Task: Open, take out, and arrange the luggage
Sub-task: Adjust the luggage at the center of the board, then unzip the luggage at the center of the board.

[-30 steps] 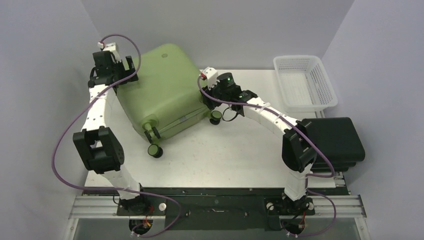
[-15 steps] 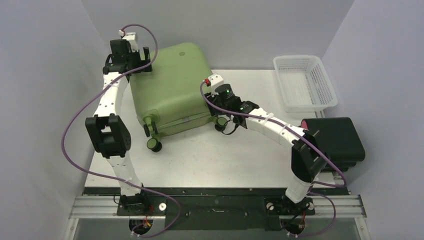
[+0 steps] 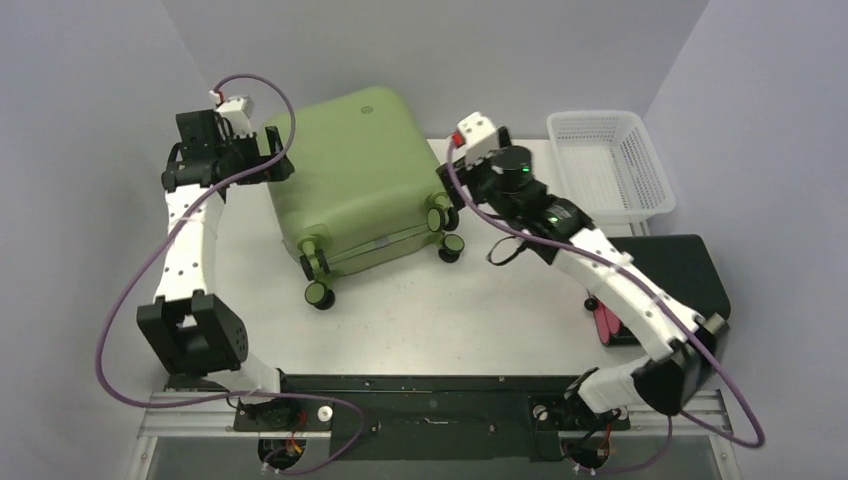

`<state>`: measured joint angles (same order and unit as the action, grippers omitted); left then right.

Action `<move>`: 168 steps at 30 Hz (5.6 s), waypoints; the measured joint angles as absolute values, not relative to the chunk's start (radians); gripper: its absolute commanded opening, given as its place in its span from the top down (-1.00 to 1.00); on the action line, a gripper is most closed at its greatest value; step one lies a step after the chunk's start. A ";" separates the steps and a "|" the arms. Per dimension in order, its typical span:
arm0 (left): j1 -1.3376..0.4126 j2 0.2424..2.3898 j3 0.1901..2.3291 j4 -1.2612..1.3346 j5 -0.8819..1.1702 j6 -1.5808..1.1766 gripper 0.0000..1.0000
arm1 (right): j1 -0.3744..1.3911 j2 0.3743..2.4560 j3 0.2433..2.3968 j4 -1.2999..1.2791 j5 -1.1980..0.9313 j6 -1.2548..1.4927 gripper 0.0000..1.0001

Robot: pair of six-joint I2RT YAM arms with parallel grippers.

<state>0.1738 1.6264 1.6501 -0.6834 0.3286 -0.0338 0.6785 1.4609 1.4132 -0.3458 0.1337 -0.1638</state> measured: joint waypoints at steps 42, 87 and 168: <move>0.193 1.284 1.318 -0.831 0.456 0.153 -0.93 | 0.971 1.885 0.484 1.470 0.340 -0.172 -0.21; 0.198 1.251 1.302 -0.827 0.484 0.151 -0.93 | 0.886 1.972 0.663 1.266 0.414 -0.004 1.00; -0.327 1.842 1.825 -0.582 0.678 0.029 -0.93 | 0.407 1.833 0.898 0.677 -0.366 0.363 1.00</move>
<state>-0.3275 1.8423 1.8248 -0.5816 0.6785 0.0288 0.4068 1.8328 0.8978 0.6769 -0.3656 0.3630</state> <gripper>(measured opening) 0.963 0.006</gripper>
